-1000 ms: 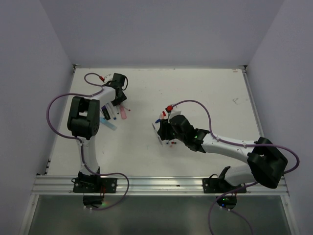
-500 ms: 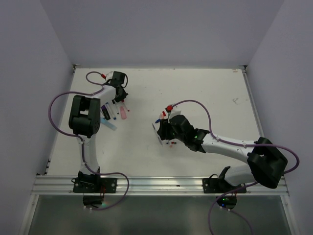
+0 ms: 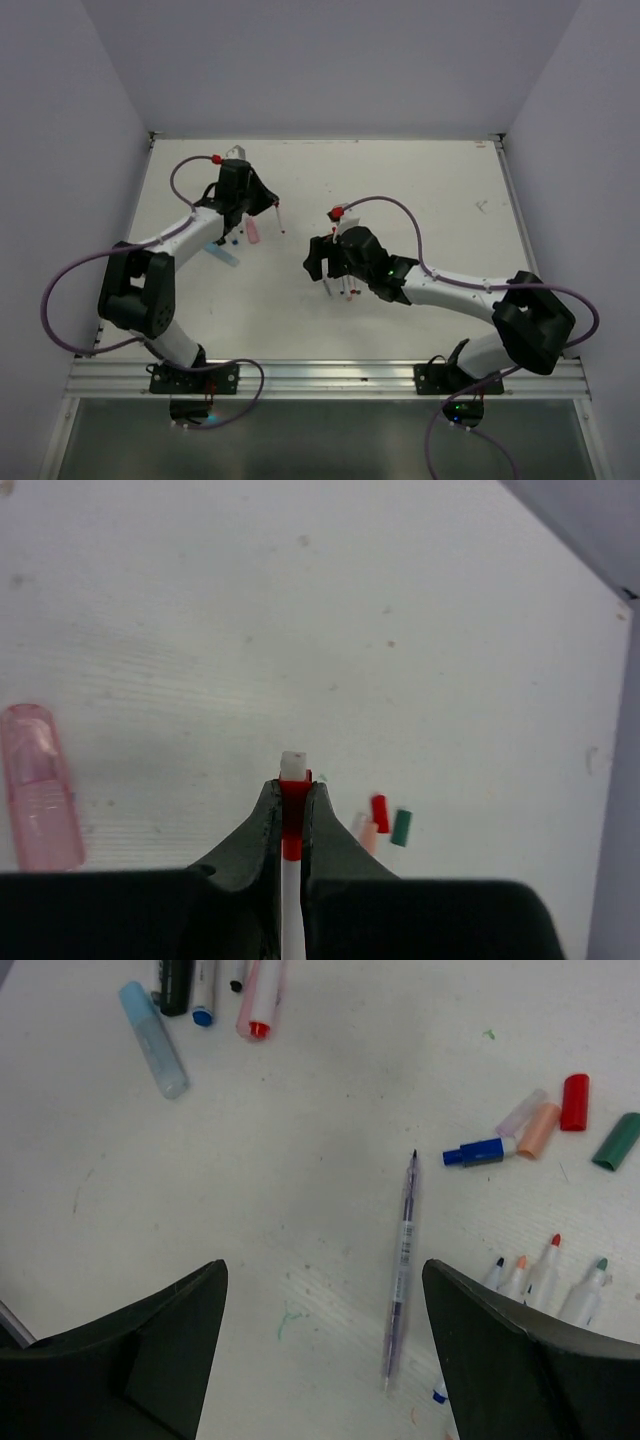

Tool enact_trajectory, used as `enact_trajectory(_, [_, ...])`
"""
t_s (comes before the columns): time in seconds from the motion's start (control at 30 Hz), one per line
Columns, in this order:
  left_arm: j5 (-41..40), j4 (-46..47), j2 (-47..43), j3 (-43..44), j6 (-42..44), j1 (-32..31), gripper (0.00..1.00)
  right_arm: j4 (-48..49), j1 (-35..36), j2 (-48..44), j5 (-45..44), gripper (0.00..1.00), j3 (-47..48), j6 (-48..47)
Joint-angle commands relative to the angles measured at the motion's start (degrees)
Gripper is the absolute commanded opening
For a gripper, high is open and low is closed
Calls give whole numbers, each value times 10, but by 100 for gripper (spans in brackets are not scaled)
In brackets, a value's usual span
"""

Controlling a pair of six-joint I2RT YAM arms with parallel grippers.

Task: Open the pen caps

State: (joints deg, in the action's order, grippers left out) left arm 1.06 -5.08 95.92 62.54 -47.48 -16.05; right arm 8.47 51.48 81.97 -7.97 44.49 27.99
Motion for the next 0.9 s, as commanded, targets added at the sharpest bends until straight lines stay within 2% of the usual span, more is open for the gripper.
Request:
enact_trajectory(0.0, [43, 99, -84, -49, -6, -37, 0, 47, 3, 17, 9, 83, 52, -5])
enact_trajectory(0.17, [58, 149, -153, -118, -13, -72, 0, 59, 2, 45, 0, 84, 99, 0])
enact_trajectory(0.3, [64, 184, -208, -174, -20, -77, 0, 64, 0, 62, -11, 81, 125, 8])
enact_trajectory(0.47, [64, 198, -239, -191, -15, -81, 0, 63, 0, 85, -14, 79, 148, 18])
enact_trajectory(0.73, [74, 218, -256, -211, -9, -82, 0, 70, -3, 100, 3, 59, 159, 24])
enact_trajectory(0.77, [76, 218, -256, -211, -7, -82, 0, 71, -3, 100, 5, 51, 158, 24])
enact_trajectory(0.87, [86, 227, -257, -216, 3, -82, 0, 72, -3, 99, 10, 36, 155, 22])
